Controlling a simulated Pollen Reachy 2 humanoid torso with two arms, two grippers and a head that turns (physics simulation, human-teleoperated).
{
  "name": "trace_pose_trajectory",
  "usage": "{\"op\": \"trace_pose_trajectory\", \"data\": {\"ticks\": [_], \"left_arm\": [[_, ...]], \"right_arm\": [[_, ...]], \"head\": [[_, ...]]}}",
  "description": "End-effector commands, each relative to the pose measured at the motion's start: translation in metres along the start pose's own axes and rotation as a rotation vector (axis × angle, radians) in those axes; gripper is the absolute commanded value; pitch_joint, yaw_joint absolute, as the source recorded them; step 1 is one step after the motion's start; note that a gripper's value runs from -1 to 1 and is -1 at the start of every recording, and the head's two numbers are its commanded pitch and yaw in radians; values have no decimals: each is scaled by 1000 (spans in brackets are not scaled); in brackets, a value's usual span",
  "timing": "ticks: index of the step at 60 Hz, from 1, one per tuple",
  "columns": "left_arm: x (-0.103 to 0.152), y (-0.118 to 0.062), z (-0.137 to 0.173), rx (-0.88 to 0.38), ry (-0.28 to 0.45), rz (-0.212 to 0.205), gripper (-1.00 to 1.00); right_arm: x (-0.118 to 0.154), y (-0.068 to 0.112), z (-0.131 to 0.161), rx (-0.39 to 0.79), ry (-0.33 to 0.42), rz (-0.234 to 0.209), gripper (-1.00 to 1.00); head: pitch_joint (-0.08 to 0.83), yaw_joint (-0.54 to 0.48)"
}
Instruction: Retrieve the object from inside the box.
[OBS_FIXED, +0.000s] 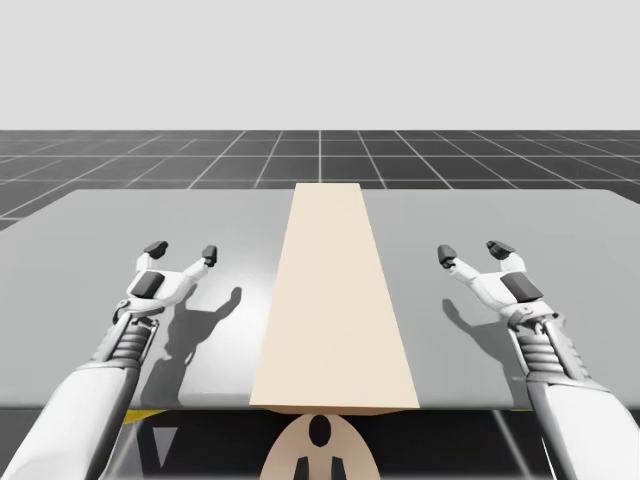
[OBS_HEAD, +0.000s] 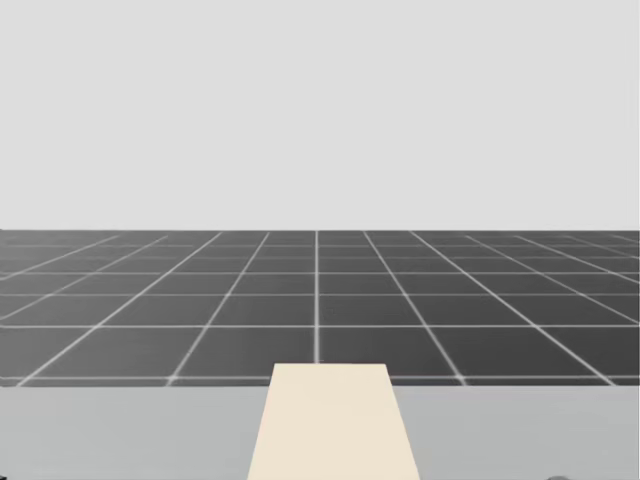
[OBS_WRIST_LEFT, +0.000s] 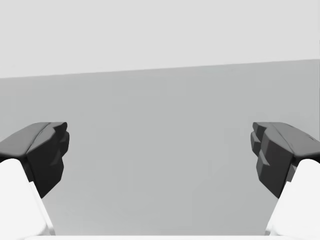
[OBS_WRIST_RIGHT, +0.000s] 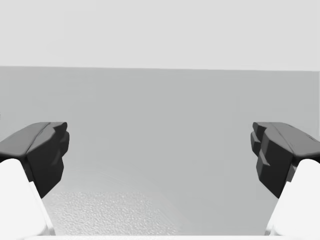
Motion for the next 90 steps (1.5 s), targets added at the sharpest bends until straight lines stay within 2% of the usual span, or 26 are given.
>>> {"op": "trace_pose_trajectory", "data": {"ticks": [1, 6, 9, 11, 14, 16, 19, 21, 23, 26, 29, 33, 41, 51, 58, 63, 74, 80, 85, 90], "left_arm": [[-1, 0, 0, -9, 14, -3, -1000], [-3, -1, -2, -28, 45, 10, -1000], [-8, -1, -4, -51, 89, 27, -1000], [-14, -1, -7, -86, 164, 39, -1000], [-19, -4, -8, -112, 185, 12, -1000], [-24, -8, -8, -172, 215, -11, -1000], [-25, -15, -6, -242, 212, -29, -1000], [-25, -21, -4, -296, 211, -36, -1000], [-25, -29, 0, -349, 200, -65, -1000], [-25, -37, 4, -410, 194, -83, -1000], [-24, -45, 9, -455, 182, -106, -1000], [-23, -56, 16, -536, 158, -135, -1000], [-18, -71, 29, -671, 115, -130, -1000], [-8, -93, 43, -801, 77, -104, -1000], [-8, -105, 48, -841, 80, -130, -1000], [-9, -108, 48, -857, 81, -123, -1000], [-9, -123, 33, -894, 90, -84, -1000], [-16, -135, 23, -924, 109, -78, -1000], [-23, -148, 12, -958, 125, -52, -1000], [-28, -160, 5, -988, 137, -56, -1000]], "right_arm": [[-1, 2, 1, -41, -14, 30, -1000], [-2, 2, -1, 20, 9, 7, -1000], [-6, 2, -3, 70, 68, 8, -1000], [-11, 3, -5, 109, 117, 4, -1000], [-15, 6, -6, 145, 146, 20, -1000], [-19, 9, -7, 166, 164, 57, -1000], [-21, 15, -7, 227, 176, 27, -1000], [-23, 19, -6, 252, 178, 53, -1000], [-25, 24, -6, 290, 175, 96, -1000], [-26, 30, -4, 344, 171, 78, -1000], [-26, 36, -2, 390, 156, 104, -1000], [-24, 48, 4, 502, 126, 97, -1000], [-18, 66, 15, 645, 45, 123, -1000], [-14, 68, 20, 671, 8, 150, -1000], [-13, 66, 24, 657, -9, 159, -1000], [-13, 67, 25, 654, -14, 164, -1000], [-16, 68, 26, 654, -16, 177, -1000], [-16, 68, 26, 662, -23, 183, -1000], [-16, 69, 26, 666, -26, 193, -1000], [-17, 69, 27, 669, -28, 197, -1000]], "head": [[-6, -6], [-6, -5], [-5, -6], [-4, -7], [-5, -6], [-4, -4], [-3, -5], [-3, -6], [-2, -8], [-2, -9], [-2, -9], [-1, -8], [2, -9], [1, -15], [1, -24], [1, -25], [7, -21], [10, -19], [14, -18], [14, -22]]}}
